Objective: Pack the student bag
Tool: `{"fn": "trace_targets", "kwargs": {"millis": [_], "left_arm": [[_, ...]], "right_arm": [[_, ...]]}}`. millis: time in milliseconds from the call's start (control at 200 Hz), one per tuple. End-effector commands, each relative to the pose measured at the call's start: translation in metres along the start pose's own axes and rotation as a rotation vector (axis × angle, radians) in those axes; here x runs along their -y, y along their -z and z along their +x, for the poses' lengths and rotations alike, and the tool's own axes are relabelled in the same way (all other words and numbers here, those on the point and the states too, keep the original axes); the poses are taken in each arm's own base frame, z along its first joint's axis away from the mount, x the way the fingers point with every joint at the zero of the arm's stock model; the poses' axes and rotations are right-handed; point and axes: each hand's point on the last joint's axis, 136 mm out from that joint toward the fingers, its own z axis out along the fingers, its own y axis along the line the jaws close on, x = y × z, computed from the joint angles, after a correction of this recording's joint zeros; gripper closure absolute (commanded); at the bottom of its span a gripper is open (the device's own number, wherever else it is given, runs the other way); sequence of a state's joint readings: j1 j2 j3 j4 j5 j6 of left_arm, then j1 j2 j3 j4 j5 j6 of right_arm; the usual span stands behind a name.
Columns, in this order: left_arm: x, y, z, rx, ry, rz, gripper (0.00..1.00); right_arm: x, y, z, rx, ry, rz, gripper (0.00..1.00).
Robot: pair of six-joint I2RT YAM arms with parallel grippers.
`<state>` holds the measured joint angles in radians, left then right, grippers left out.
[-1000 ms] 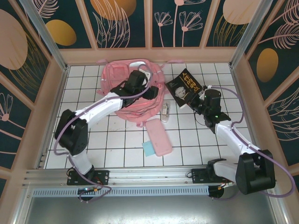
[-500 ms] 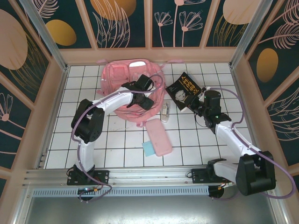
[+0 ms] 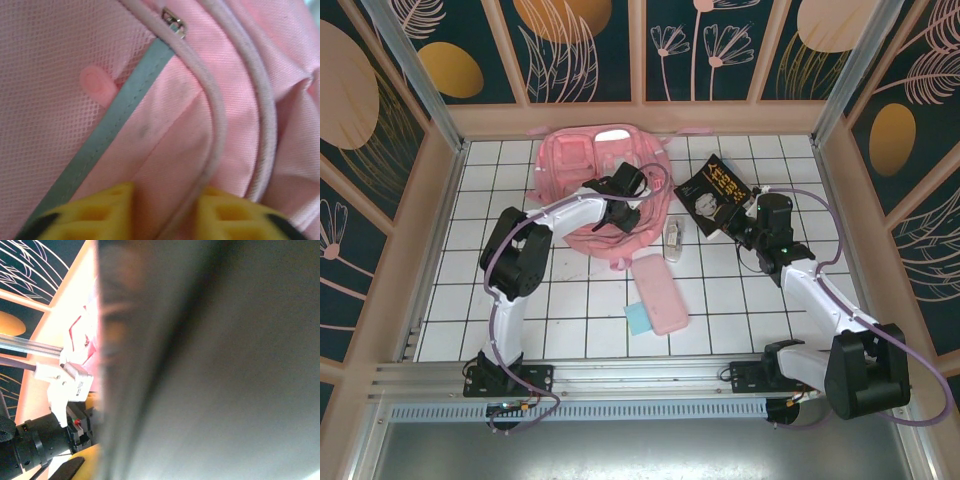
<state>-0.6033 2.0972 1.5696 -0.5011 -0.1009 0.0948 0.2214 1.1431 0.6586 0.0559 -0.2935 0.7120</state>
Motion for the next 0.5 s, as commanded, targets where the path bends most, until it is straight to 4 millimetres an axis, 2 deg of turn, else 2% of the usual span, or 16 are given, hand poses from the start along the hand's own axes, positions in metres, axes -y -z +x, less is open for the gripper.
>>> {"fn": "trace_targets", "kwargs": {"millis": [0,135,330,495], "left_arm": [[-0.001,-0.017,0.025,-0.062,0.008,0.030,1.00],[-0.007,0.016,-0.008,0.070,0.126,0.104,1.00],[-0.002,0.081,-0.068,0.255,0.272,0.250,1.00],[-0.007,0.111,-0.100,0.310,0.357,0.279,1.00]], "right_arm": [[-0.032,0.012,-0.022,0.086,0.068,-0.115,1.00],[-0.032,0.016,-0.028,0.102,0.092,-0.085,1.00],[-0.024,0.033,-0.052,0.185,0.111,0.008,1.00],[-0.025,0.045,-0.059,0.212,0.121,0.027,1.00]]}}
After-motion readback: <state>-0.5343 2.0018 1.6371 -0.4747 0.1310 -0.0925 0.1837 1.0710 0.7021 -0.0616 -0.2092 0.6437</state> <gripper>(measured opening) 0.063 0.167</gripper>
